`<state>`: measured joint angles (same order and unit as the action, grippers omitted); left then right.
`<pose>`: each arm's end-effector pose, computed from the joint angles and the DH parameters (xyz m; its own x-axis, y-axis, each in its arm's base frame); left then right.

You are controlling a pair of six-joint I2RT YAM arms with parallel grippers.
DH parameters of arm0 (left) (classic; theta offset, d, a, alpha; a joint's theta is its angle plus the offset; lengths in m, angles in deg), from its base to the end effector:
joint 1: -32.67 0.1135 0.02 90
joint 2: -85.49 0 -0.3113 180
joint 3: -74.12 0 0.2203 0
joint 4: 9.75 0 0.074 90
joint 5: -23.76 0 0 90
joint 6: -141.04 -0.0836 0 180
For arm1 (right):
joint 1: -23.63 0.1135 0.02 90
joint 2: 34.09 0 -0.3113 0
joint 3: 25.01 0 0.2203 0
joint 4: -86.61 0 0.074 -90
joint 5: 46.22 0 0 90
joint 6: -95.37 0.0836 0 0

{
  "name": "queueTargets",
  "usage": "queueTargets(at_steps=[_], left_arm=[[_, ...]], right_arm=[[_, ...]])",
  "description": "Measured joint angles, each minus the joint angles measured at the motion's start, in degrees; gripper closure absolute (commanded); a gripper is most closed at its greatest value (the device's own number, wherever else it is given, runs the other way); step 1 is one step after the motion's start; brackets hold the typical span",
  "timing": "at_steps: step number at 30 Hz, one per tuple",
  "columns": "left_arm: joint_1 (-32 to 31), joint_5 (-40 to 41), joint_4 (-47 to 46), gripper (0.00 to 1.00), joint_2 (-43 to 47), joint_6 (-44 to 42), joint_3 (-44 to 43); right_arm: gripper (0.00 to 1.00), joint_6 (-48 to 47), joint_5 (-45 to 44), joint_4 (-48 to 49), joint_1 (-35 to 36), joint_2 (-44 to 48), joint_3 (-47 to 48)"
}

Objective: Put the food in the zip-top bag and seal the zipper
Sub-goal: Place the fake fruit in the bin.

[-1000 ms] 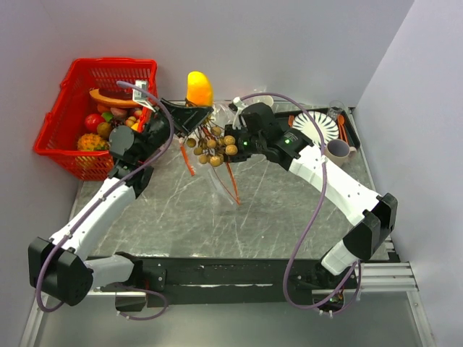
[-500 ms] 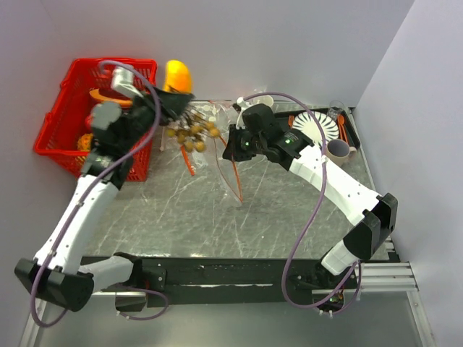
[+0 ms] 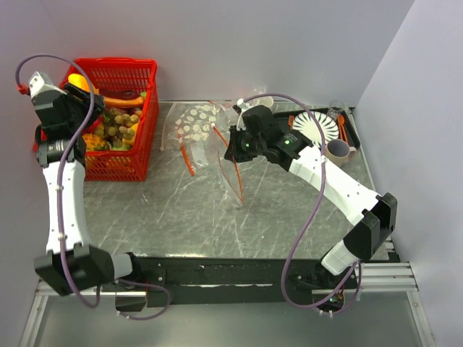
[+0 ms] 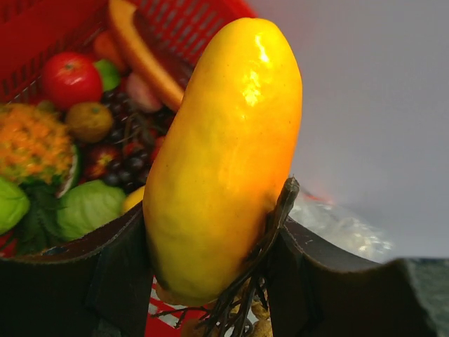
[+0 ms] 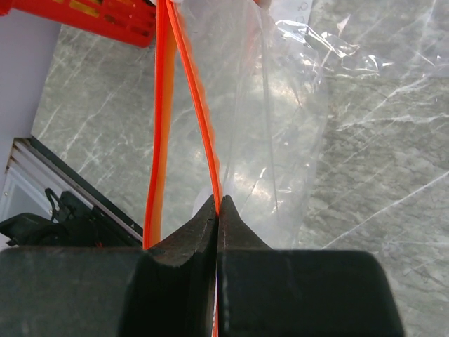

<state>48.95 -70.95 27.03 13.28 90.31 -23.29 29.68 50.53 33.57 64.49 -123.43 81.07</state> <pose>0.2691 0.0714 0.4721 -0.0212 -0.6634 -0.7480 -0.2785 0.7225 -0.6329 0.2612 0.2390 0.3953 -0.7050 -0.0693 -0.7058 -0.4730 0.7874 0.3952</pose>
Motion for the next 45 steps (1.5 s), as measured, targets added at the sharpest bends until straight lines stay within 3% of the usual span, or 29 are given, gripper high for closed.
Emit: queueTargets(at_steps=[7,10,13,19,23,25,26,27,32,36,41,45], left_arm=[[1.27,3.32,2.93,0.99,-4.87,-2.51,-0.11],[1.27,5.01,2.93,0.92,-4.98,-3.67,-0.28],[1.27,6.23,2.91,0.9,-5.95,-4.7,-0.85],[1.27,7.41,3.17,0.99,-8.28,-6.21,-1.03],[1.27,6.99,3.41,0.99,-9.51,-6.75,-1.05],[1.27,6.69,3.8,0.89,-10.27,-6.99,-1.38],[1.27,6.49,3.91,0.76,-10.8,-7.08,-1.77],[1.27,6.34,4.2,0.57,-11.58,-7.15,-2.51],[1.27,4.5,5.2,0.49,-15.52,-7.17,-6.36],[1.27,2.89,6.19,0.36,-16.48,-7.13,-6.6],[1.29,1.53,6.8,0.33,-16.76,-7.1,-6.62],[1.44,0.63,6.97,0.19,-16.79,-7.1,-6.95]], right_arm=[[0.96,-0.15,-0.15,0.15,0.0,0.28,-2.47],[0.96,-0.2,-0.31,0.15,0.0,0.28,-2.67],[0.97,-0.2,-0.33,0.35,0.0,0.31,-2.67],[0.97,-0.17,-0.42,0.66,0.0,0.31,-2.73],[0.97,-0.17,-0.74,0.76,0.0,0.31,-3.04],[0.97,-0.17,-0.96,0.85,0.0,0.31,-3.26],[0.97,-0.17,-1.11,0.85,0.0,0.31,-3.37],[0.97,-0.17,-1.2,0.83,0.0,0.31,-3.43],[0.97,-0.17,-1.4,0.87,-0.02,0.33,-3.63],[0.97,-0.17,-1.57,0.85,-0.02,0.35,-3.63],[0.97,-0.17,-1.86,0.87,-0.02,0.39,-3.72],[0.97,-0.2,-2.32,0.98,-0.02,0.44,-4.17]])
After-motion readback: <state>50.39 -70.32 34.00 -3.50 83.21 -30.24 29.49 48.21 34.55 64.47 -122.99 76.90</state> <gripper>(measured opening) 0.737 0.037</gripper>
